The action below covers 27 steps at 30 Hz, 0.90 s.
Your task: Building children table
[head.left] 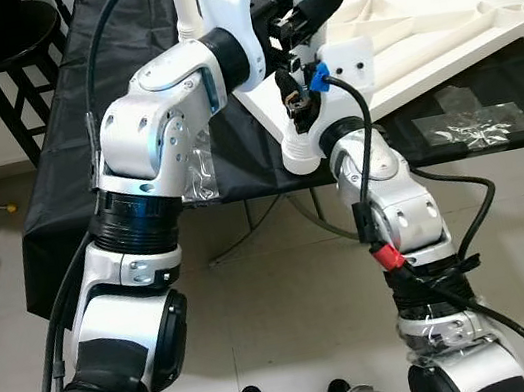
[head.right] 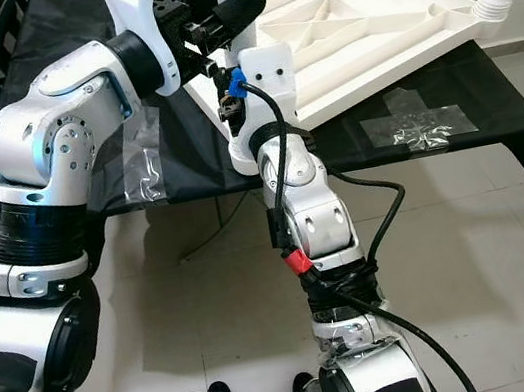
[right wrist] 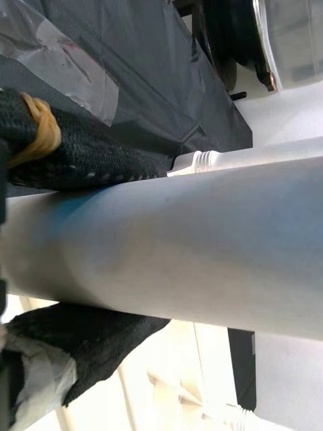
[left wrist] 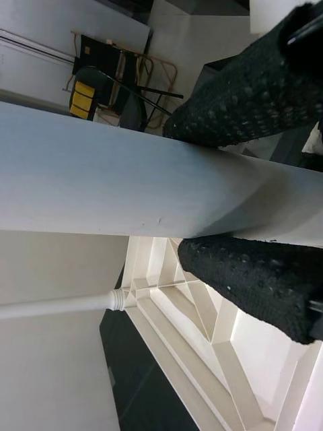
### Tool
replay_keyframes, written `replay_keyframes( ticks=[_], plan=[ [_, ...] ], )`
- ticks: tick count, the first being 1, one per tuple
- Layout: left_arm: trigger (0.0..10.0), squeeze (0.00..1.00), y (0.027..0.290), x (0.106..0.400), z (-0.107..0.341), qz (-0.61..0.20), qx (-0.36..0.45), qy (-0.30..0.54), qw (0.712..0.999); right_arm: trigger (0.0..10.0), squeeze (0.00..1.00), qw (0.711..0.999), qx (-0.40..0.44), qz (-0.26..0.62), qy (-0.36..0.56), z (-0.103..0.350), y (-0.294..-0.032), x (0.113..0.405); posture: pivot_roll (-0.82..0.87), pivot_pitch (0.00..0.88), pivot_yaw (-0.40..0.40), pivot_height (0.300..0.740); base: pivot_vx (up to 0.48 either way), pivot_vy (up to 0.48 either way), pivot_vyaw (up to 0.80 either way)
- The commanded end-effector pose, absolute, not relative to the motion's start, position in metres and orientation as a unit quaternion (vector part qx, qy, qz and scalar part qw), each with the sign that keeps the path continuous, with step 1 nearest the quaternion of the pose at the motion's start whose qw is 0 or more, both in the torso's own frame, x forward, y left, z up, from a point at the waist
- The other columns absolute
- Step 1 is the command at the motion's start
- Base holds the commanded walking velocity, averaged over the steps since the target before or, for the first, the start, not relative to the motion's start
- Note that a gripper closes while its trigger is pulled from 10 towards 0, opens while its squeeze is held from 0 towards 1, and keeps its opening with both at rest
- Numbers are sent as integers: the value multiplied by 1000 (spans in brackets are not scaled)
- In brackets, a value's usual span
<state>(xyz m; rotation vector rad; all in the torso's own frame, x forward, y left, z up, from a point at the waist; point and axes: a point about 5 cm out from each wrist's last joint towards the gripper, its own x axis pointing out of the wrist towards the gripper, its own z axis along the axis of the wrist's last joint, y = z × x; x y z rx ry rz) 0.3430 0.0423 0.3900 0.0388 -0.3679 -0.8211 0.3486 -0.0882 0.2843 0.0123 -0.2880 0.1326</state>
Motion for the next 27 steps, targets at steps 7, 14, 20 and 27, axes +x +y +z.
replay_keyframes(
  ticks=[7,14,20,27],
  plan=[
    [0,0,47,347,387,-387,18,-172,906,0,0,994,13,71,-87,263,-87,351,32,257,4,740,0,0,0],
    [0,0,46,345,388,-391,20,-173,904,0,0,993,13,72,-89,264,-86,351,33,257,4,740,0,0,0],
    [0,0,45,345,388,-393,21,-173,903,10000,0,989,-1,100,-109,270,-82,349,32,254,4,740,0,0,0],
    [0,0,45,344,388,-395,22,-175,902,10000,1000,975,-24,154,-161,293,-92,349,31,251,5,740,0,0,0]
  ],
)
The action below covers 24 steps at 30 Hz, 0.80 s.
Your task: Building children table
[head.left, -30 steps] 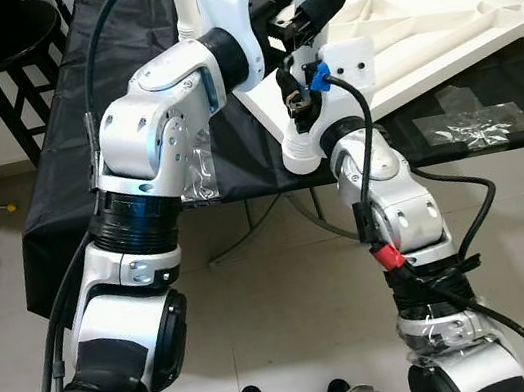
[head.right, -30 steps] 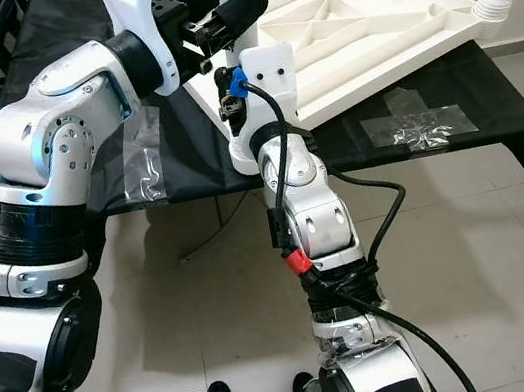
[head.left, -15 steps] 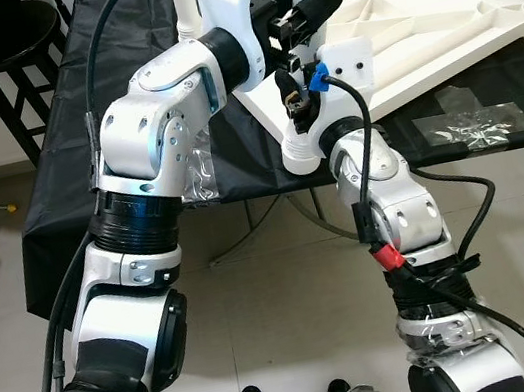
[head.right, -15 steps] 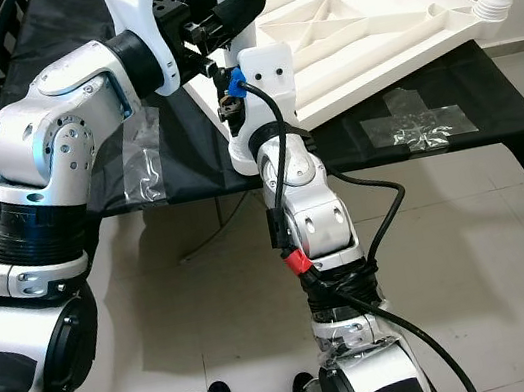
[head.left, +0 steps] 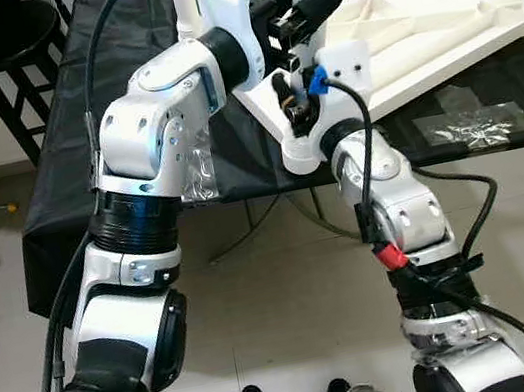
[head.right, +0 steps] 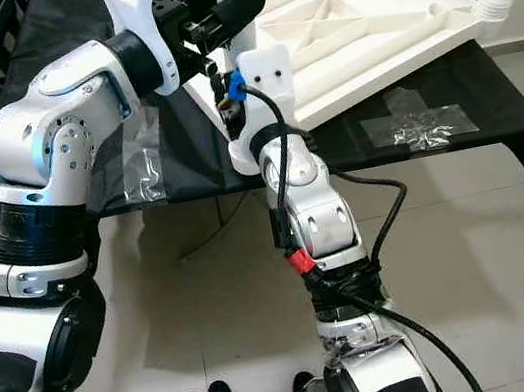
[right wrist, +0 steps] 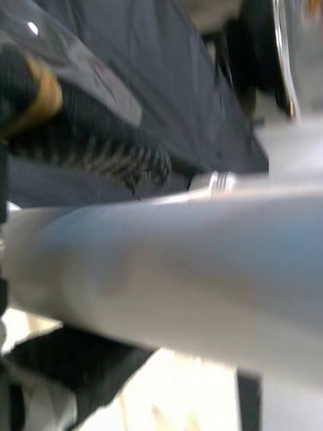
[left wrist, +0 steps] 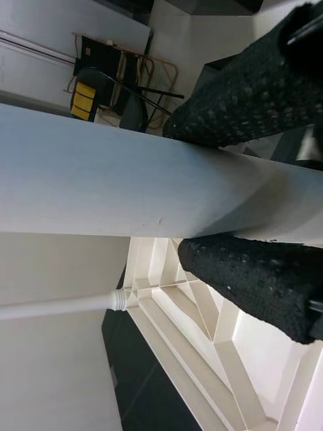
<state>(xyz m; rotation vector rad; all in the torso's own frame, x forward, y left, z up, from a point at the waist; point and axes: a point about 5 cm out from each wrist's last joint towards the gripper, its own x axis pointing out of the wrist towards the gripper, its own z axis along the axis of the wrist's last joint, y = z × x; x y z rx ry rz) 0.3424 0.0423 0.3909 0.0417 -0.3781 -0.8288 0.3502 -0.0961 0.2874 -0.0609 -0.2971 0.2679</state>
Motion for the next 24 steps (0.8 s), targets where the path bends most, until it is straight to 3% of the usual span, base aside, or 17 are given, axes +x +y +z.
replay_keyframes(
  ticks=[1,5,10,11,12,15,16,20,24],
  plan=[
    [0,0,45,344,388,-395,23,-175,901,10000,1000,970,-25,171,-170,298,-94,348,28,253,8,740,0,0,0],
    [0,0,45,344,389,-396,23,-176,901,10000,1000,960,-35,214,-178,307,-97,346,30,253,7,740,0,0,0],
    [0,0,44,344,389,-399,23,-176,900,10000,1000,940,-91,266,-191,322,-120,347,37,250,12,740,0,0,0],
    [0,0,43,344,389,-400,23,-176,899,10000,843,935,-91,289,-185,324,-125,348,39,251,13,740,0,0,0],
    [0,0,43,344,389,-400,23,-176,899,10000,267,932,-98,296,-183,325,-130,349,40,251,13,740,0,0,0],
    [0,0,43,344,390,-401,24,-176,899,10000,267,931,-104,299,-182,327,-136,350,40,251,13,740,0,0,0],
    [0,0,43,344,390,-401,24,-177,899,10000,0,923,-104,321,-184,329,-140,350,44,252,15,740,0,0,0],
    [0,0,43,343,391,-401,26,-177,898,10000,0,893,-122,399,-171,328,-157,348,51,257,17,740,0,0,0],
    [0,0,44,343,391,-401,26,-178,898,10000,0,889,-118,410,-163,326,-164,351,52,259,18,740,0,0,0]
  ],
)
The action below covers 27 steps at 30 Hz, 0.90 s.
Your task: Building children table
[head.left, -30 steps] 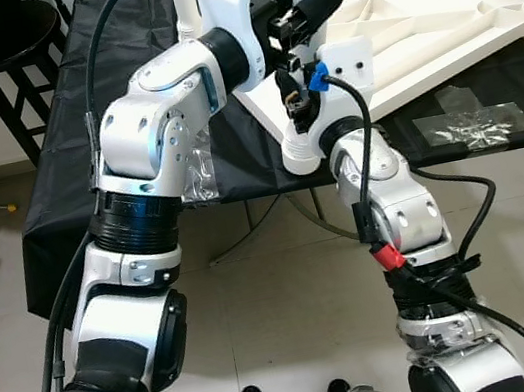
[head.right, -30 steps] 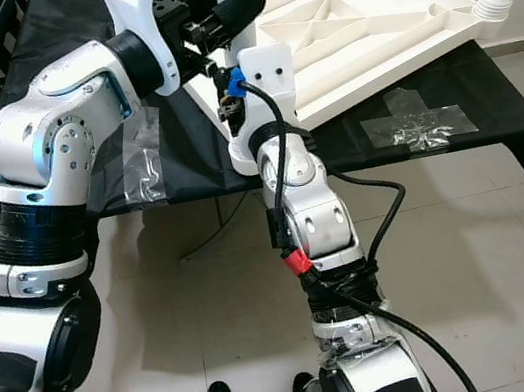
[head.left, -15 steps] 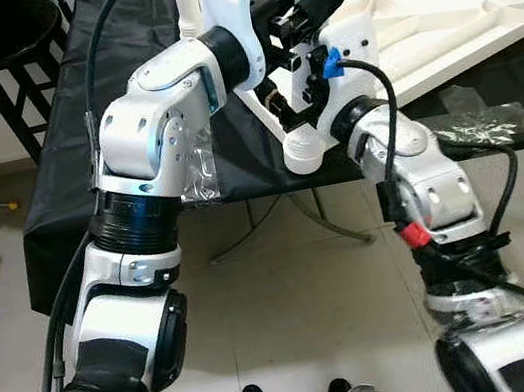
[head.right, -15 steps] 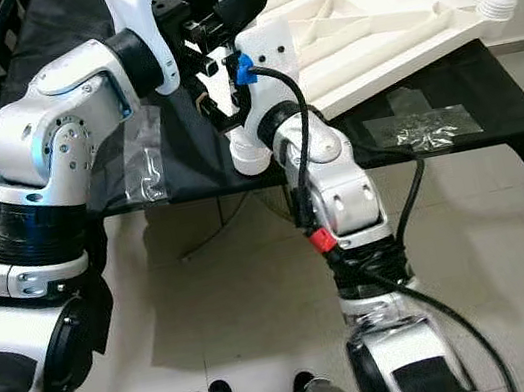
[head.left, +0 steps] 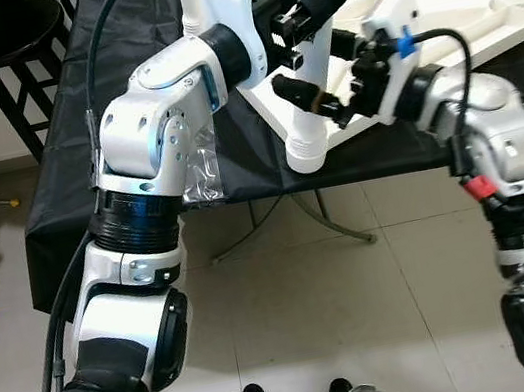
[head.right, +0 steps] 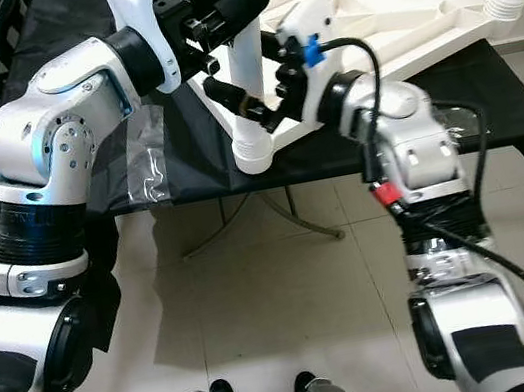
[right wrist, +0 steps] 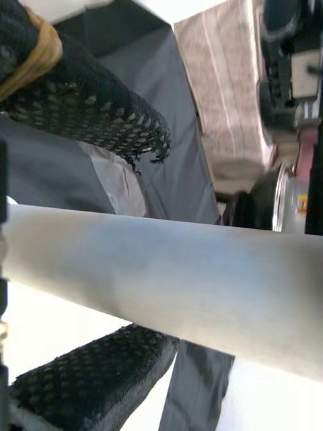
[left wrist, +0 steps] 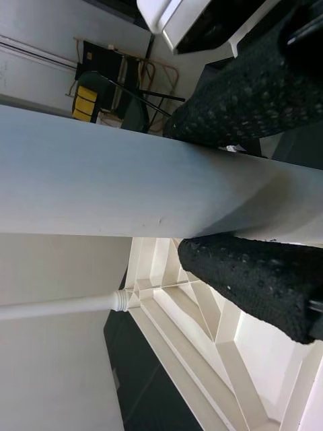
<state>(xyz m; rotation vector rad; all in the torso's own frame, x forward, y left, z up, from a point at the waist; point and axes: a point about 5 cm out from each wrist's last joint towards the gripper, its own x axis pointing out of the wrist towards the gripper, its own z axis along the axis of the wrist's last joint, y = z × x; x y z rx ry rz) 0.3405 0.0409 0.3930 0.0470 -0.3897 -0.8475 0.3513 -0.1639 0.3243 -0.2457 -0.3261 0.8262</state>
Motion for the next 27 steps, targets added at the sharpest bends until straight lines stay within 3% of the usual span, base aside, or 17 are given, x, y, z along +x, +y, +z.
replay_keyframes(
  ticks=[1,3,4,22,23,25,26,27],
  plan=[
    [0,0,44,343,391,-401,26,-178,898,3294,0,894,-119,402,-161,325,-168,355,54,257,19,740,0,0,0],
    [0,0,44,343,391,-401,27,-178,898,3294,0,896,-121,396,-159,324,-171,357,55,258,19,740,0,0,0],
    [0,0,44,343,391,-401,27,-178,898,0,0,893,-119,403,-159,324,-172,358,56,258,18,740,0,0,0],
    [0,0,44,342,392,-405,30,-180,896,0,0,874,-131,436,-170,326,-175,361,54,261,21,740,0,0,0],
    [3176,0,42,341,392,-410,30,-184,893,0,0,875,-129,434,-171,325,-175,361,55,261,21,740,0,0,0],
    [3176,0,41,340,393,-413,30,-186,891,0,0,876,-127,432,-172,324,-175,361,55,261,21,740,0,0,0],
    [10000,1000,39,338,395,-421,29,-192,886,0,0,881,-124,424,-173,324,-175,362,56,263,21,740,0,0,0],
    [10000,1000,39,338,395,-421,29,-192,886,0,0,881,-124,424,-173,324,-175,362,56,263,21,740,0,0,0]
  ],
)
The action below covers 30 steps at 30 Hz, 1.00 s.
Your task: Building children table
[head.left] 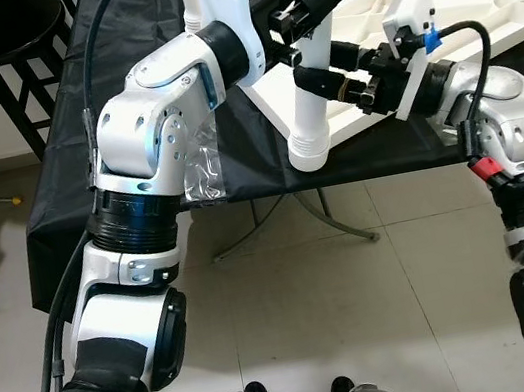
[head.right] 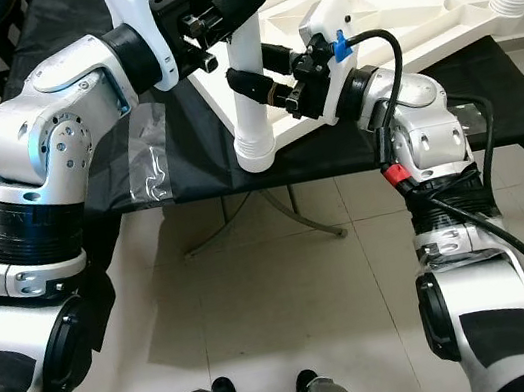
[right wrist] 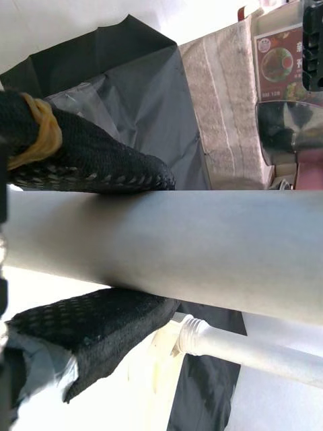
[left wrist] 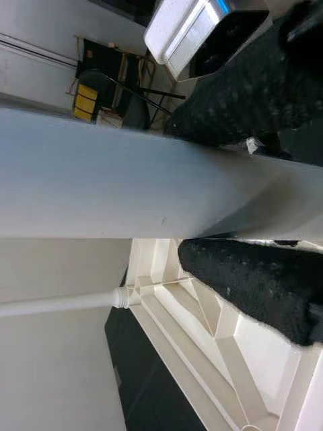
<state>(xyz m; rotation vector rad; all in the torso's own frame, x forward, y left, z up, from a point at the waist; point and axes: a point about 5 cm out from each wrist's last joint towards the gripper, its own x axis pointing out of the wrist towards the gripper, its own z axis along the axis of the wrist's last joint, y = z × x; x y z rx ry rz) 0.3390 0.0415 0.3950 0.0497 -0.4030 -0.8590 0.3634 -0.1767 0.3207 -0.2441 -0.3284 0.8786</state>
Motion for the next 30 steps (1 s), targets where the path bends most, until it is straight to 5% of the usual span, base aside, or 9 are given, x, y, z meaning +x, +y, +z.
replay_keyframes(
  ticks=[1,9,17,30],
  plan=[
    [10000,1000,38,337,396,-424,28,-194,884,0,0,883,-122,418,-174,324,-175,362,56,263,21,740,0,0,0],
    [10000,1000,40,335,399,-413,19,-201,888,0,0,898,-105,391,-172,318,-169,364,53,265,20,740,0,0,0],
    [10000,1000,48,341,399,-391,8,-198,899,0,0,973,-53,180,-133,267,-136,356,52,266,13,740,0,0,0],
    [10000,1000,50,345,393,-384,6,-181,905,0,0,995,-12,55,-81,247,-100,351,49,245,-1,740,0,0,0]
  ],
)
